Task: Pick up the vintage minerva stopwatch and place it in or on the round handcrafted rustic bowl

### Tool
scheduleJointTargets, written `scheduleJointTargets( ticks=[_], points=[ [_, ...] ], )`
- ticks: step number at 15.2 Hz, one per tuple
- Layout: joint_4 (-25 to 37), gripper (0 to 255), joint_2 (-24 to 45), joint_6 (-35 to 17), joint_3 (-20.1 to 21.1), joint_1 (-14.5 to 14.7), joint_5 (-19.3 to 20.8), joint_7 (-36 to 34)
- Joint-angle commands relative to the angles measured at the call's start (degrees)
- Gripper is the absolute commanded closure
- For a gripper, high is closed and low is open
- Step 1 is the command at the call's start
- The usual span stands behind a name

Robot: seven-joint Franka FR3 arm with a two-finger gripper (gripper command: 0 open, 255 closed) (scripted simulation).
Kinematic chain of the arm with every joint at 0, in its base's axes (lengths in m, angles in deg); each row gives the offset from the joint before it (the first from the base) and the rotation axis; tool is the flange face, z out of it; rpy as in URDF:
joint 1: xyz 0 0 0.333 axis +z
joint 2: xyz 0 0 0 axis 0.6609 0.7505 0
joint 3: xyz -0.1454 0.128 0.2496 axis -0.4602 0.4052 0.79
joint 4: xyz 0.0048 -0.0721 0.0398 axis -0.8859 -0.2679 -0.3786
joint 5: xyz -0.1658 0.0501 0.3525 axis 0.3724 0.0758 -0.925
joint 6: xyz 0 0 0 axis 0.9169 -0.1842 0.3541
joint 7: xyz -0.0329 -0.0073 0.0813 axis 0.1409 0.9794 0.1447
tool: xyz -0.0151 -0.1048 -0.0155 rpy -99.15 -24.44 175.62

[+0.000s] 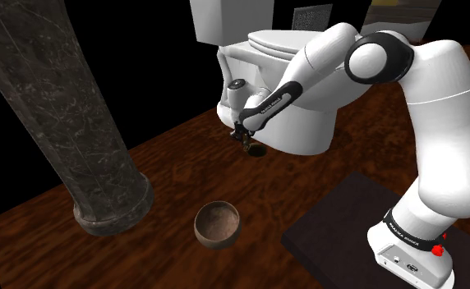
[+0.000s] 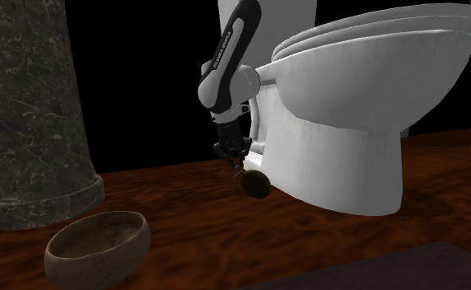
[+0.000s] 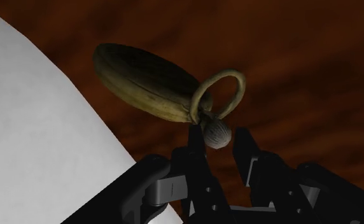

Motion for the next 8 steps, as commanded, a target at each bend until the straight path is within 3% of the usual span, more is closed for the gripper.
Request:
scheduleJointTargets(
  ticks=[1, 8],
  points=[
    [0.0, 255, -1.0, 0.9, 0.3, -0.2, -0.5, 0.6],
    [0.0, 255, -4.5, 4.3, 1.3, -0.8, -2.1, 2.5]
  ],
)
